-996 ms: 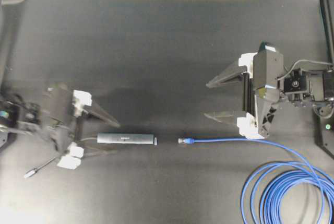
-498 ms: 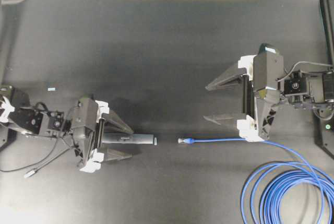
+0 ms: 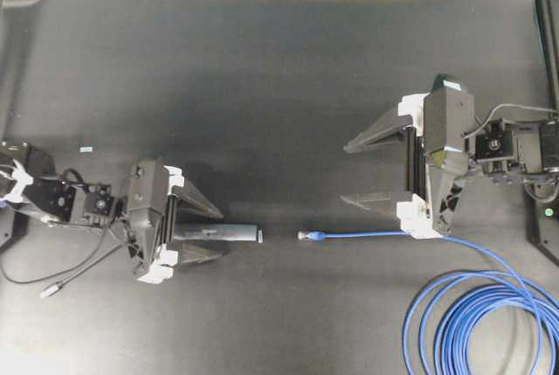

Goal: Insert the LAN cable into the hub.
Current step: 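Close the left gripper on the hub and lift it slightly, then move the right gripper over the blue LAN cable plug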

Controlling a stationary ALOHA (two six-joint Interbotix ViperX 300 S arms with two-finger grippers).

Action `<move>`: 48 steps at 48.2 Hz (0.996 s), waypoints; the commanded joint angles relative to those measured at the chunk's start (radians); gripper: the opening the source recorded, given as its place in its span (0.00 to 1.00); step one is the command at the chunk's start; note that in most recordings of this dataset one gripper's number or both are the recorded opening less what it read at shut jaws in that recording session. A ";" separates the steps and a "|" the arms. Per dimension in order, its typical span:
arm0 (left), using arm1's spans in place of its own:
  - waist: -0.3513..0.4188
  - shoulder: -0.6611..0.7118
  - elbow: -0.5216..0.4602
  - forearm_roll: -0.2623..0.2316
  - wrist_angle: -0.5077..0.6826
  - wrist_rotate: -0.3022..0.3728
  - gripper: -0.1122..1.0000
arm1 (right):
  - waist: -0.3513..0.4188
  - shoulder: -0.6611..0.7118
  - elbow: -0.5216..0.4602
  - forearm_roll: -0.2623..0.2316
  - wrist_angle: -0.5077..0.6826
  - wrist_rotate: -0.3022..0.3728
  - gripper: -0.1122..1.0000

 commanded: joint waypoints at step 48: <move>0.012 -0.103 -0.094 0.003 0.216 0.041 0.35 | 0.117 0.199 0.028 0.023 -0.124 0.006 0.83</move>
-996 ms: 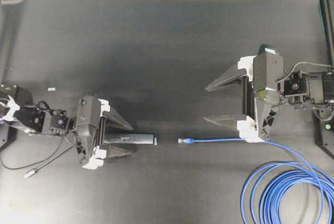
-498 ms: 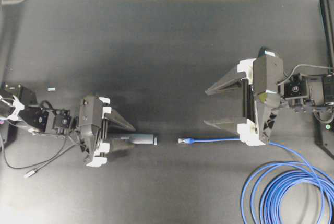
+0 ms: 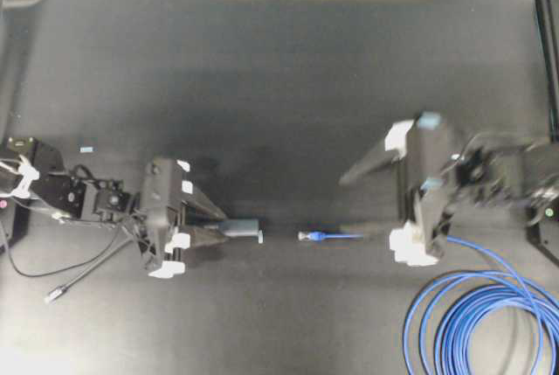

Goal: Insert the LAN cable into the hub.
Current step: 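Move the right gripper over the blue LAN cable plug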

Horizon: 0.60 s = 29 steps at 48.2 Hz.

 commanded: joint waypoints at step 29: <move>-0.023 -0.156 -0.074 0.003 0.235 -0.017 0.35 | 0.044 0.374 0.037 0.071 -0.419 0.031 0.82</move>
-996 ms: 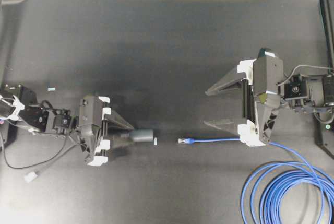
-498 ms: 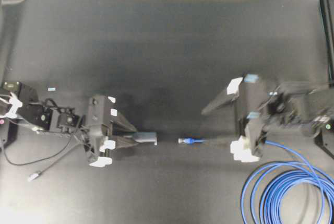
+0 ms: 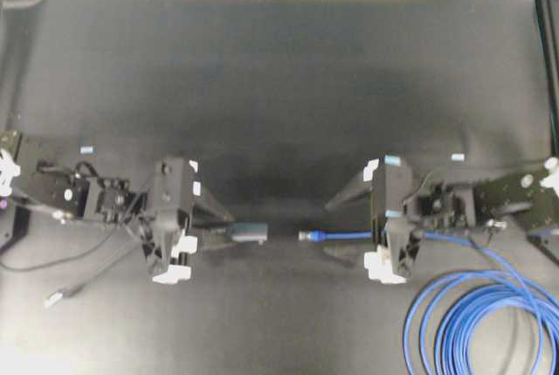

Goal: Insert the LAN cable into the hub.
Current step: 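Move the right gripper over the blue LAN cable plug, then close the right gripper on the cable behind the plug and lift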

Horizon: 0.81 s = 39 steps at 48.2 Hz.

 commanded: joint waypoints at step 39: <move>-0.006 -0.049 -0.034 0.003 0.071 -0.003 0.35 | 0.026 0.155 -0.051 0.018 -0.061 0.066 0.55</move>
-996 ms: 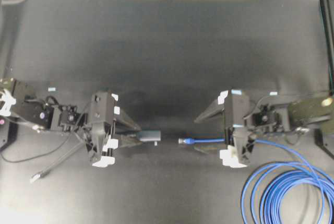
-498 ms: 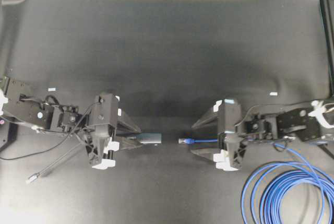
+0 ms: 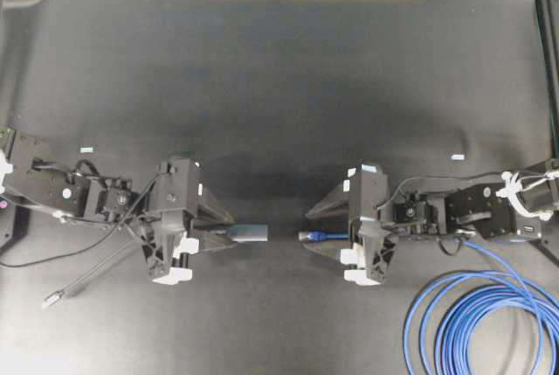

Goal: Insert the LAN cable into the hub.
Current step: 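Close the right gripper on the cable behind the plug and lift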

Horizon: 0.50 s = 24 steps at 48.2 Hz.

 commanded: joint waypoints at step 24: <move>-0.003 -0.021 -0.017 0.003 -0.002 0.000 0.35 | 0.057 0.006 0.037 -0.003 0.006 0.057 0.48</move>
